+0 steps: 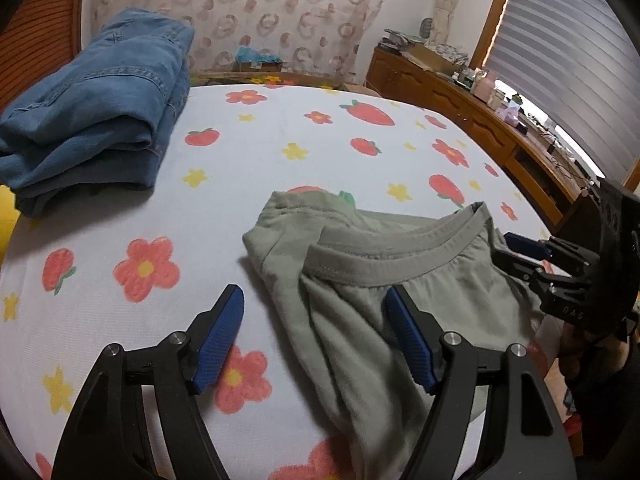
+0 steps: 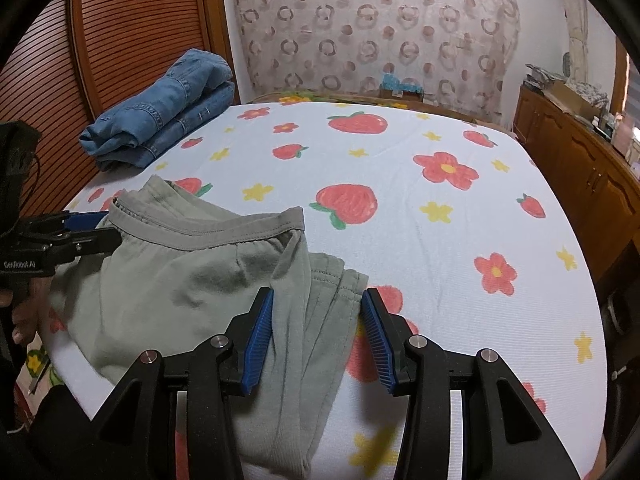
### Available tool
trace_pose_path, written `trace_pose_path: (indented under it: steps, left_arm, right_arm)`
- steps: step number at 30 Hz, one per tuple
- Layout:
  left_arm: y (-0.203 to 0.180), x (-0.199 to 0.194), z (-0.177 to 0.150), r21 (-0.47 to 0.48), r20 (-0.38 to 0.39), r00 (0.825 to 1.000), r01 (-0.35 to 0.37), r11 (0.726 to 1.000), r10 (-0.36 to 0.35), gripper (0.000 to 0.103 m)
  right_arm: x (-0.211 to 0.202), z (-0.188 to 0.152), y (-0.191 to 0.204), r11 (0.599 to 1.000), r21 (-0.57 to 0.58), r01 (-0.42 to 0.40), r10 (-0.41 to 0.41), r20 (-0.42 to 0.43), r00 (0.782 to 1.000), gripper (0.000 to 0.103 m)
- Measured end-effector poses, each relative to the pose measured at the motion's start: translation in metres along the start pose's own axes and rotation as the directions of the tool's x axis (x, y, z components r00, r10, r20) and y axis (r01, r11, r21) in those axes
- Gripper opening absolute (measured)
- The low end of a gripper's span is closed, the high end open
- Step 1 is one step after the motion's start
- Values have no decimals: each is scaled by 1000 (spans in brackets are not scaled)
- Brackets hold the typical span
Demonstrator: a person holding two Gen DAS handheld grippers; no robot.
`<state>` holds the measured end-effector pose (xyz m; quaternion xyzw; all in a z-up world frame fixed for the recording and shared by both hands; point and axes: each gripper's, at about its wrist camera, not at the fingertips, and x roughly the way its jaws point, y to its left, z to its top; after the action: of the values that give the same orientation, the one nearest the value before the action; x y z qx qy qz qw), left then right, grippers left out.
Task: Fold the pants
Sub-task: 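Move both grippers to the waistband and close the right gripper on it, then grasp the waistband with both grippers and lift it off the bed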
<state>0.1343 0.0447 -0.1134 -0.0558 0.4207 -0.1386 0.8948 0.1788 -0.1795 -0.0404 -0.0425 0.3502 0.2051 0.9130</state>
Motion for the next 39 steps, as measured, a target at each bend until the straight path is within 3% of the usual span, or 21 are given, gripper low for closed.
trace_pose_path:
  steps: [5,10,15,20,27,39]
  left_arm:
    - [0,5,6,9,-3,1000,12,1000,-12,54]
    - [-5,8,7,30,0,1000,1,1000,-1,48]
    - [-6,8,7,34,-3,1000,12,999,-12,41]
    - [-7,8,6,45,-1,1000,2,999,-2,39]
    - [-11,3,4,62,17,999,31,998,-32,19]
    - [-35,-51,3,103,166,985,22,994,-39,17]
  right_arm:
    - [0,0,-1,1000,-2,-3,3,3,1000,47]
    - [0,0,0,1000,-3,-1,1,2,1000,46]
    - [0,2,3,1000,-14,-9,9,-18,1000,39]
    - [1,7,3,997,-2,-79,79,-46,996,14]
    - [-1,7,1,994,24,-109,110,-29,994,10]
    - [-39,8,11,995,11,-103,101,85,991,9]
